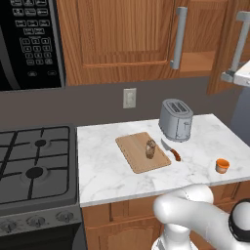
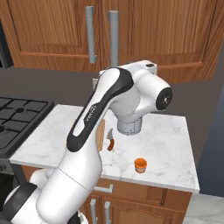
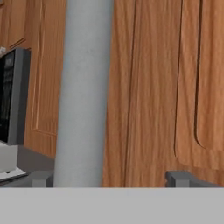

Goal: Pick the bread, place it on the cutting board, pick the jam, place it on the counter, and close the cabinet.

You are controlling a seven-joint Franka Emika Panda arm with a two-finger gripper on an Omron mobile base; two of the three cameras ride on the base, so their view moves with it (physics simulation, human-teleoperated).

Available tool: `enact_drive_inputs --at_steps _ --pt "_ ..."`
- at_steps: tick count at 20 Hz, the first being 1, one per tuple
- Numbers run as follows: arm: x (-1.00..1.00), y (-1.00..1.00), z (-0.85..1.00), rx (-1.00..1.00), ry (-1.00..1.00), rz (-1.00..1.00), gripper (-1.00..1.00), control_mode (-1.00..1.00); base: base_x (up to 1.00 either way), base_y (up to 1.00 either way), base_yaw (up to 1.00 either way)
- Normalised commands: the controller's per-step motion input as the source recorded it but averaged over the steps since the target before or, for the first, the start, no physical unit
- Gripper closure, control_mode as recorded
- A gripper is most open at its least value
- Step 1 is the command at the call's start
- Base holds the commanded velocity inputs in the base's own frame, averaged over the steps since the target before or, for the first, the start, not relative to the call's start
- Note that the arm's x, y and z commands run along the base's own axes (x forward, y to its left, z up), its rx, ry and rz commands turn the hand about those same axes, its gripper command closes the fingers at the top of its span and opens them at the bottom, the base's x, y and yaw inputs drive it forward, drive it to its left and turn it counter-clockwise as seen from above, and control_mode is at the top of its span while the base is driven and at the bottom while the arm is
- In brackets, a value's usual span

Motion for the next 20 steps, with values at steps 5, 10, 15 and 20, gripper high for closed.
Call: enact_drive_inputs --at_steps 5,10,15,20 --pt "0.29 0.3 0.0 0.0 0.0 -0.03 -1.0 -1.0 0.0 0.0 0.0" --pt "0.31 0.31 0.0 0.0 0.0 -0.03 -1.0 -1.0 0.0 0.0 0.0" --pt "0.27 0.3 0.0 0.0 0.0 -0.03 -1.0 -1.0 0.0 0.0 0.0" --pt "0.33 0.29 0.0 0.0 -0.01 -0.04 -1.0 -1.0 0.0 0.0 0.0"
